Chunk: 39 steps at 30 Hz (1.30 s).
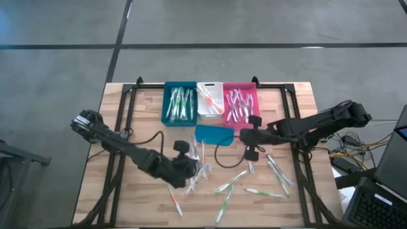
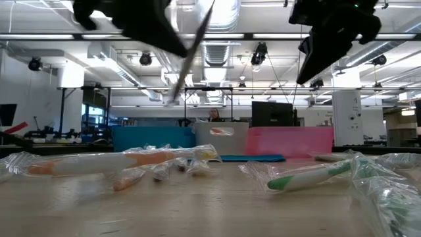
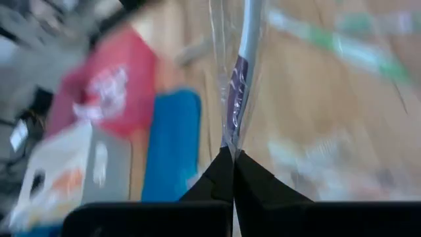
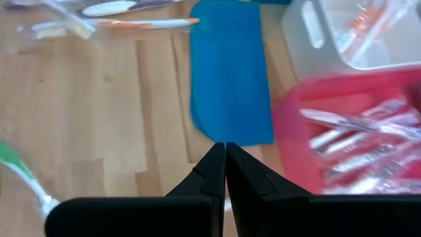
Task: Pick & Place Toothbrushes
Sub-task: Put the purple toothbrush into the pink bin
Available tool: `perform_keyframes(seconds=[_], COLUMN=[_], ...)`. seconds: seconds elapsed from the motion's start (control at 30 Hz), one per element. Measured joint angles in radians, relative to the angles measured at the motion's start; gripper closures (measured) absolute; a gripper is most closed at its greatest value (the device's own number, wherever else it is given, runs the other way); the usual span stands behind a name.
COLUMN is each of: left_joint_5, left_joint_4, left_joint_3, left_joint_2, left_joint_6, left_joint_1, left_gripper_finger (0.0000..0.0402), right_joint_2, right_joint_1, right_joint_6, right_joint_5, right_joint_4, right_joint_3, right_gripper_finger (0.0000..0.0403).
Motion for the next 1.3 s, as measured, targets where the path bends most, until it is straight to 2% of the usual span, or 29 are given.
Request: perform_keyframes(seconds=[0.1, 0.17, 0.33, 0.47, 0.67, 0.83, 1.3], left_joint_5=[0.002, 0.038, 0.21, 0.352, 0.396, 0.578, 0.593], left_joint_4=[0.278, 0.456, 0.837, 1.017, 1.062, 1.058, 1.11], left_joint_3=[-0.069, -0.12, -0.234, -0.286, -0.304, -0.307, -0.296], left_joint_2=[0.0, 0.0, 0.0, 0.0, 0.0, 0.0, -0.001], left_joint_6=[0.103, 0.156, 0.165, 0.12, 0.023, -0.014, 0.085], left_joint_1=[0.045, 0.079, 0.178, 0.249, 0.307, 0.334, 0.346], left_gripper_finger=[0.0401, 0.0401, 0.0401, 0.0401, 0.0401, 0.0401, 0.0401], right_joint_2=[-0.005, -0.009, -0.013, -0.013, -0.014, -0.014, -0.015], right_joint_1=[0.044, 0.074, 0.137, 0.15, 0.151, 0.151, 0.151], right_joint_6=[0.001, 0.003, -0.002, -0.013, -0.031, -0.031, -0.03], right_joint_5=[0.039, 0.065, 0.129, 0.153, 0.153, 0.153, 0.138], right_joint_4=[0.092, 0.158, 0.317, 0.479, 0.625, 0.722, 0.821], right_joint_3=[-0.066, -0.113, -0.203, -0.251, -0.276, -0.264, -0.228], right_gripper_finger=[0.0394, 0.0394, 0.0394, 0.0394, 0.0394, 0.0384, 0.0244])
